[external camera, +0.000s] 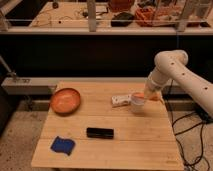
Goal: Place the pepper in the ceramic cup
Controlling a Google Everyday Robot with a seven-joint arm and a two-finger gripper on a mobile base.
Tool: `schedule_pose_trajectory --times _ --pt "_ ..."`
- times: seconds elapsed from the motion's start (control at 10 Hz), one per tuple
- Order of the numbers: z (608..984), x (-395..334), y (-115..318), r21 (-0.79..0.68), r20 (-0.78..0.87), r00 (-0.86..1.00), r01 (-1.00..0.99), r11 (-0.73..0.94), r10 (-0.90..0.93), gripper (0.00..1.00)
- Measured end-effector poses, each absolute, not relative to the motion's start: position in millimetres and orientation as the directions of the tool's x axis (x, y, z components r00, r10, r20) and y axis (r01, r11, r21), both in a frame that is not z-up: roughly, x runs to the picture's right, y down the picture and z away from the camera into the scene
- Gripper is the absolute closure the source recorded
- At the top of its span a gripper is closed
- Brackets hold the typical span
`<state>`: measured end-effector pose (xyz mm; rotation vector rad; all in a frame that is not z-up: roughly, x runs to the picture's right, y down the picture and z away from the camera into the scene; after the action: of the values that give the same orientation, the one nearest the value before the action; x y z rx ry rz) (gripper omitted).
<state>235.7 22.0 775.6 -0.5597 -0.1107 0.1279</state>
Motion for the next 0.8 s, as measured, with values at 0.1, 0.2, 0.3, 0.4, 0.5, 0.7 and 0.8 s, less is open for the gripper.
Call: schedule_pose_trajectory --times 0.1,0.2,0.3,0.4,0.5,0.7,0.8 --pt "775.9 236.1 21.0 -0.533 0.070 0.986 -0.089 0.841 0.149 1.00" --pt "777.3 237.0 20.9 -0.532 0.070 0.987 -0.088 0.842 0.147 1.00" --pt "777.7 238.0 20.1 -0.530 0.070 0.987 -0.088 0.843 0.146 1.00" --pt "778.4 238.4 20.2 -0.530 0.069 0.987 -0.088 0.843 0.146 1.00" --pt "779.5 237.8 19.5 -0.529 0.070 0.987 -0.085 0.845 0.143 1.00" --pt "781.3 237.0 18.3 -0.526 0.071 0.988 -0.080 0.847 0.138 1.00" --pt "782.0 238.4 17.5 -0.524 0.069 0.988 -0.080 0.848 0.135 1.00"
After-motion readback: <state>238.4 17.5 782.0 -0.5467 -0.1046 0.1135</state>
